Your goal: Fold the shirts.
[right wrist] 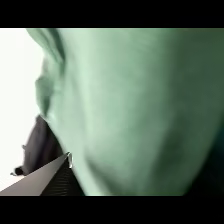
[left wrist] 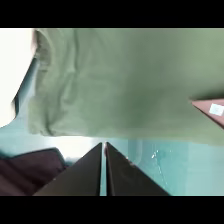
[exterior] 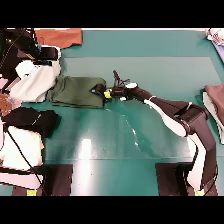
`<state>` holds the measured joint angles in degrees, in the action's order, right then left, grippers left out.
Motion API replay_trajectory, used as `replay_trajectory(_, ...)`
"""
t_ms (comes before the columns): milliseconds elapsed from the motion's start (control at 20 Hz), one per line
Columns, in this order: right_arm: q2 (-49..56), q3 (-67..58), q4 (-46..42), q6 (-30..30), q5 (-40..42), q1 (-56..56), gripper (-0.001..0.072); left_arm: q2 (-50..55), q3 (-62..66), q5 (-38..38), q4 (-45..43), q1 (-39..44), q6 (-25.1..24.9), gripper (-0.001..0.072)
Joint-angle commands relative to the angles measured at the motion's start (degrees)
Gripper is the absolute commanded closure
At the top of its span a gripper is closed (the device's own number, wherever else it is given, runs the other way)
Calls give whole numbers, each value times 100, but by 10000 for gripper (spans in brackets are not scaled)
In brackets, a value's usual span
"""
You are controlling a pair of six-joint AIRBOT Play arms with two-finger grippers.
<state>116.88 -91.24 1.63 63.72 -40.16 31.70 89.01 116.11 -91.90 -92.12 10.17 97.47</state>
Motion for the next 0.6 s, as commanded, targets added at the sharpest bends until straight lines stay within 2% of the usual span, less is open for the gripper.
replay_trajectory(0,59,-868,-885,525,-24,-22,174,-2,0,-15,-2,2,0,652)
replay_trajectory(50,-94,-1086,-1834,876,-245,-138,651,-2,0,-17,0,2,0,652)
replay_trajectory(100,-273,-1255,-2612,984,-433,-256,694,-2,0,-17,17,2,2,652)
replay_trajectory(150,-433,-1386,-3042,997,-597,-380,697,-2,0,-15,57,2,2,652)
replay_trajectory(300,-848,-1670,-3436,1482,-990,-785,699,-2,0,-17,192,2,4,652)
replay_trajectory(400,-1202,-1858,-4297,2164,-1443,-1143,699,-2,0,-33,299,2,2,652)
replay_trajectory(550,-1762,-2306,-6478,3445,-2608,-1893,698,-2,0,-173,470,2,2,652)
